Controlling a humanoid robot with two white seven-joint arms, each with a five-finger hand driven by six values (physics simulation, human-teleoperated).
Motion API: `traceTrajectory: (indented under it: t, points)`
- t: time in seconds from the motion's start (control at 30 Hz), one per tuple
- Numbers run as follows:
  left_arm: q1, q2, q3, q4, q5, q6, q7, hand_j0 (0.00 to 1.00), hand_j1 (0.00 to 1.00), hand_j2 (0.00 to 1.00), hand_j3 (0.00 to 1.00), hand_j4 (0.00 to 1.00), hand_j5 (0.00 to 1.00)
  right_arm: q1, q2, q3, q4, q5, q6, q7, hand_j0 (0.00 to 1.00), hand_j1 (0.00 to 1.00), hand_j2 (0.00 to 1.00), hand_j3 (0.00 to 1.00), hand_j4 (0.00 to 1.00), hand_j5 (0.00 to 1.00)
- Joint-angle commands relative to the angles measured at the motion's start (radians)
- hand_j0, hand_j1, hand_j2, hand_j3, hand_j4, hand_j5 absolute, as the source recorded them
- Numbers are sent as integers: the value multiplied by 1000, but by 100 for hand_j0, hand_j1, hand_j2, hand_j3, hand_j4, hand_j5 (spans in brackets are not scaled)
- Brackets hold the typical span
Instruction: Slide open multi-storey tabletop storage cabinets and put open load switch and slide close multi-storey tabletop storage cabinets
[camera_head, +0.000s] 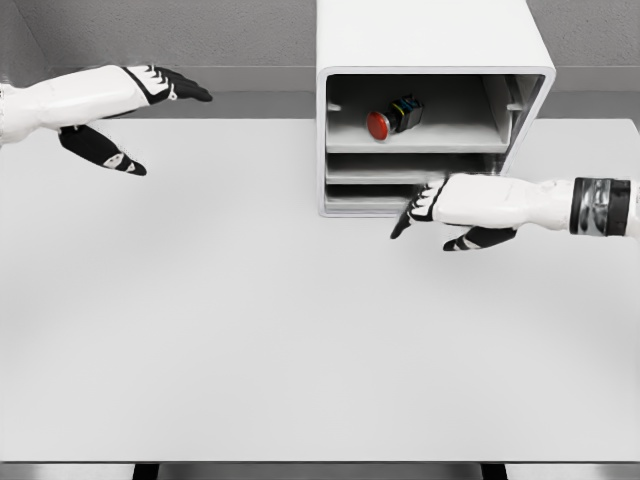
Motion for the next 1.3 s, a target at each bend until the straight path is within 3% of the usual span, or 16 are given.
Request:
traceTrajectory:
  t: [0.0,0.07,0.2,1.27]
  points:
    - [0,33,4,1,8,3,1,100,100,100,100,100,100,6,-75,-20,-53,-8,3,0,100,100,100,100,100,100]
    - [5,44,8,4,8,3,1,100,100,100,100,100,100,159,-104,-192,-81,-13,3,0,100,100,100,100,100,100]
    - [22,53,9,6,8,3,1,100,100,100,100,100,100,203,-121,-209,-96,-14,3,0,100,100,100,100,100,100]
    - [38,130,93,10,8,3,1,100,100,100,100,100,100,212,-122,-207,-101,-13,3,0,100,100,100,100,100,100]
